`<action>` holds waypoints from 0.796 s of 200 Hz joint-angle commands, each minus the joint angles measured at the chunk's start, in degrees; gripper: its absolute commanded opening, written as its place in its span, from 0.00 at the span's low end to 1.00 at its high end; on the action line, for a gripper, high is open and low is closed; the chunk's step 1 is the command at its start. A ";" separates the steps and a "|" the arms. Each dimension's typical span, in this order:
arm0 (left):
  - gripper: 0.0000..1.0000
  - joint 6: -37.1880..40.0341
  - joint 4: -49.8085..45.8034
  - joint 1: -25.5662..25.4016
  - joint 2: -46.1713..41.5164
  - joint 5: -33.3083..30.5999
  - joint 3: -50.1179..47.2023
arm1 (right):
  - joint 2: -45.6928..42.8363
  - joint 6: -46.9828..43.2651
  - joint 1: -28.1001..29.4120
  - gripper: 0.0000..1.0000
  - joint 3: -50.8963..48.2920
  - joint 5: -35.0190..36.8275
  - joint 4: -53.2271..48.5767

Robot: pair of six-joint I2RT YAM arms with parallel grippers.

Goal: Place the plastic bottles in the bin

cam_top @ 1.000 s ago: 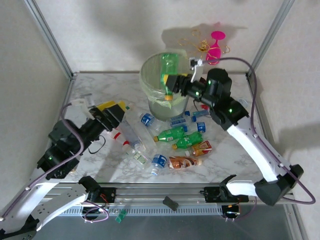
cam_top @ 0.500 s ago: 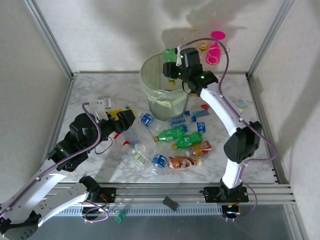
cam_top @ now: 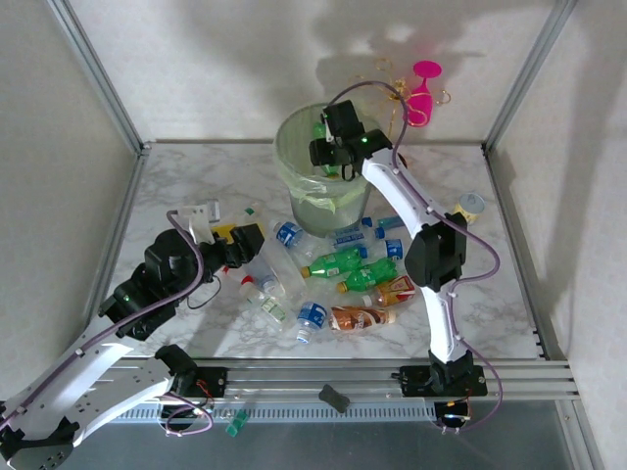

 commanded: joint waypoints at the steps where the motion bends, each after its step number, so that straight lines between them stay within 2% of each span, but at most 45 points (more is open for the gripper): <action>1: 0.78 -0.95 -0.33 -0.36 -0.39 -2.61 -0.63 | 1.62 -1.00 0.18 0.61 3.85 0.80 -5.38; 53: 0.78 -0.84 -1.27 -0.32 -0.32 -3.96 -0.21 | 2.56 -0.79 0.41 0.70 3.83 -0.40 -6.45; 84: 0.78 -0.61 -3.19 -0.36 -0.40 -8.31 0.04 | 1.79 -0.71 0.48 0.81 3.83 -1.31 -6.08; 159: 0.79 0.08 -5.77 -0.32 -0.43 -11.82 2.37 | -2.55 -0.27 0.53 0.84 3.95 0.78 -4.92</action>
